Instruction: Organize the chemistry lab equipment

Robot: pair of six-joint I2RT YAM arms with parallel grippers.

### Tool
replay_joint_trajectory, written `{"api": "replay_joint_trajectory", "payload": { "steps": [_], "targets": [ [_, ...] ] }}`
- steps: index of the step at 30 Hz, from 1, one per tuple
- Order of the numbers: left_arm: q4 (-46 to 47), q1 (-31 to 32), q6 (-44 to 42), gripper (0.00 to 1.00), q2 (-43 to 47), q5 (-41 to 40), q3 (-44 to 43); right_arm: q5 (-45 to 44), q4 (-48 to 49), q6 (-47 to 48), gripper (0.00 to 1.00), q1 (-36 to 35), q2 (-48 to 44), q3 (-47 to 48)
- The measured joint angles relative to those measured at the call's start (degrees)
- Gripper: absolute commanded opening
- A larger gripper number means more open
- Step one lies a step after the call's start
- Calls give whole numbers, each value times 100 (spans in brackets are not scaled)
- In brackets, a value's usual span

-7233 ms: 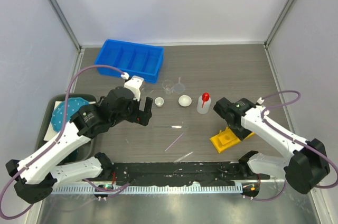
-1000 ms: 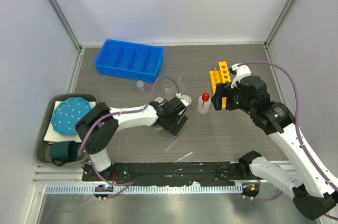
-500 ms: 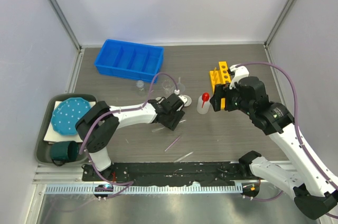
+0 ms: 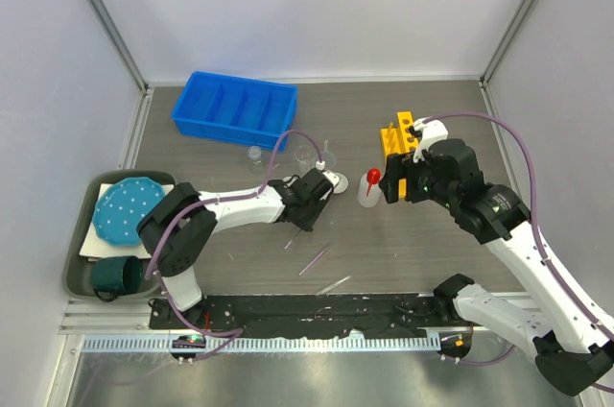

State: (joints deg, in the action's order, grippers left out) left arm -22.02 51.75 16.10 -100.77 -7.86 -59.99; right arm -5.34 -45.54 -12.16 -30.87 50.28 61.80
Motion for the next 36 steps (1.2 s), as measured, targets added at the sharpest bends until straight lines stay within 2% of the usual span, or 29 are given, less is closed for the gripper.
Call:
{"api": "replay_joint_trajectory", "payload": {
  "steps": [9,15,19,25,36],
  "targets": [
    [-201,26,-2,0,66,-79,-22,-72,-28,-24,84,-15,0,0],
    [-844,118,-4,0,837,-4,-52,-26,-146,-142,82,-15,-33,0],
    [-973,170,-17,0,1659,564,-299,131,-348,-275,80,-15,-197,33],
    [-920,236,-162,0,2494,1687,-433,1019,-673,-295,79,-17,-278,481],
    [-289,240,-306,2,3080,3840,-282,3154,-636,-472,78,-20,-81,929]
  ]
}}
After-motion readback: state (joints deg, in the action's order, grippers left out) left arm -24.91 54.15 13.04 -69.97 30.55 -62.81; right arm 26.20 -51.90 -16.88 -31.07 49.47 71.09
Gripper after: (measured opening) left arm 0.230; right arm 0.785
